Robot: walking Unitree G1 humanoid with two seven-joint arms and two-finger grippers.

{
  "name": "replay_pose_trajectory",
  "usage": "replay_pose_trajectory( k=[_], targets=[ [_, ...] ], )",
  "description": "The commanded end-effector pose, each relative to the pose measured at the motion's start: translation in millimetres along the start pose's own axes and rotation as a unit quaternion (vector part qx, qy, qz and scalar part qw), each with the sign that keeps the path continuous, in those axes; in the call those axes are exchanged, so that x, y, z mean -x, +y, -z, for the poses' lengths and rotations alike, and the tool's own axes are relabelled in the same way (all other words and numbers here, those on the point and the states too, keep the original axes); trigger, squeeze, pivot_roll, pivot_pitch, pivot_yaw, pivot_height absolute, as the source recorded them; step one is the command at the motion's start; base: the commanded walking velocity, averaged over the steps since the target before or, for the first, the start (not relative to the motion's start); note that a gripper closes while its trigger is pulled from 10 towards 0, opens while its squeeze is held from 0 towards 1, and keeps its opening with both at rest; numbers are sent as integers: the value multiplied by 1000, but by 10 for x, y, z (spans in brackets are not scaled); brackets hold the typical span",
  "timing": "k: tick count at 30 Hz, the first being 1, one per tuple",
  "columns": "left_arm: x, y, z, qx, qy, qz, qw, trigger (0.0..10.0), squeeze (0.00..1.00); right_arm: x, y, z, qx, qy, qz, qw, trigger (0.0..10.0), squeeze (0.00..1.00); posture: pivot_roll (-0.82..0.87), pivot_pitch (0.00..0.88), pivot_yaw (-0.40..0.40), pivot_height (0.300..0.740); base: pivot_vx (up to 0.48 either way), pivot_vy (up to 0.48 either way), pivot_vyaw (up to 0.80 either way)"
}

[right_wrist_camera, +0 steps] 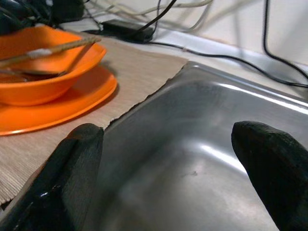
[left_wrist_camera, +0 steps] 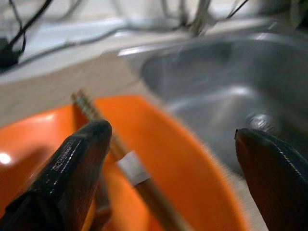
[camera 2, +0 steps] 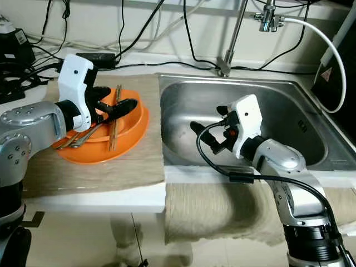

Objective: Kitchen organization

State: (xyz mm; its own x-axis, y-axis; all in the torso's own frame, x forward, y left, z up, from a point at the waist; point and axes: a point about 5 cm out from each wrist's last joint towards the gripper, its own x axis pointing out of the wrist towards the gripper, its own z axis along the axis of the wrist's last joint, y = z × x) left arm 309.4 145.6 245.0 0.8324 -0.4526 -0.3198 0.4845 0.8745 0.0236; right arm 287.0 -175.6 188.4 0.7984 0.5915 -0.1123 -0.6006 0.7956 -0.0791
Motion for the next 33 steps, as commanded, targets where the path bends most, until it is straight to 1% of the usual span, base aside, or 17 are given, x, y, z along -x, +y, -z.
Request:
replay_pose_trajectory(
  k=[1, 2, 3, 5, 7, 10, 14, 17, 21, 23, 27, 28, 29, 30, 31, 32, 33],
  targets=[
    [-55, 40, -11, -13, 26, -27, 999, 10000, 0, -26, 26, -1, -3, 5, -7, 1000, 10000, 0, -15, 0, -46, 740, 0, 0, 0],
    [-55, 40, -11, -13, 26, -27, 999, 10000, 0, -26, 26, -1, -3, 5, -7, 1000, 10000, 0, -15, 0, -46, 740, 0, 0, 0],
    [-90, 77, -17, -8, 35, -42, 998, 10000, 0, -41, 27, -34, -20, -15, -3, 1000, 10000, 0, -14, 0, -44, 740, 0, 0, 0],
    [-98, 86, -20, -4, 37, -44, 998, 10000, 0, -43, 26, -44, -24, -21, -3, 999, 10000, 0, -14, 0, -44, 740, 0, 0, 0],
    [-119, 95, -22, 12, 46, -37, 998, 10000, 0, -30, 45, -49, -39, -38, -21, 998, 10000, 0, -15, 0, -40, 740, 0, 0, 0],
    [-134, 113, -11, 20, 58, -34, 998, 10000, 0, -2, 46, -28, -34, -47, -35, 998, 10000, 0, -15, 0, -38, 740, 0, 0, 0],
    [-143, 141, -1, 17, 69, -40, 997, 10000, 0, 11, 49, -42, -24, -50, -42, 998, 10000, 0, -13, 0, -34, 740, 0, 0, 0],
    [-158, 122, 4, 28, 78, -22, 996, 10000, 0, 7, 36, -62, -20, -52, -43, 998, 10000, 0, -9, 0, -34, 740, 0, 0, 0],
    [-165, 114, 7, 33, 81, -14, 996, 10000, 0, 3, 41, -62, -19, -53, -46, 997, 10000, 0, -8, 0, -34, 740, 0, 0, 0],
    [-174, 87, 7, 39, 87, 5, 995, 10000, 0, -8, 53, -52, -17, -52, -53, 997, 10000, 0, -8, 0, -31, 740, 0, 0, 0],
    [-188, 103, 17, 38, 93, 6, 995, 10000, 0, -7, 75, -50, -16, -52, -61, 997, 10000, 0, -9, 0, -29, 740, 0, 0, 0],
    [-195, 111, 24, 39, 95, 5, 995, 7804, 0, -6, 78, -50, -15, -51, -61, 997, 10000, 0, -9, 0, -29, 740, 0, 0, 0],
    [-202, 121, 31, 41, 97, 5, 994, 4588, 0, -5, 81, -50, -14, -51, -62, 997, 10000, 0, -9, 0, -27, 740, 0, 0, 0],
    [-202, 121, 31, 41, 97, 5, 994, 4588, 0, -5, 81, -50, -14, -51, -62, 997, 10000, 0, -9, 0, -27, 740, 0, 0, 0],
    [-209, 130, 50, 38, 106, 6, 994, 902, 0, 0, 86, -42, -12, -48, -66, 997, 10000, 0, -9, 0, -27, 740, 0, 0, 0],
    [-211, 135, 56, 36, 108, 5, 993, 0, 0, 2, 89, -40, -10, -47, -68, 997, 10000, 0, -10, 0, -25, 740, 0, 0, 0],
    [-211, 135, 56, 36, 108, 5, 993, 0, 0, 2, 89, -40, -10, -47, -68, 997, 10000, 0, -10, 0, -25, 740, 0, 0, 0]
  ],
)
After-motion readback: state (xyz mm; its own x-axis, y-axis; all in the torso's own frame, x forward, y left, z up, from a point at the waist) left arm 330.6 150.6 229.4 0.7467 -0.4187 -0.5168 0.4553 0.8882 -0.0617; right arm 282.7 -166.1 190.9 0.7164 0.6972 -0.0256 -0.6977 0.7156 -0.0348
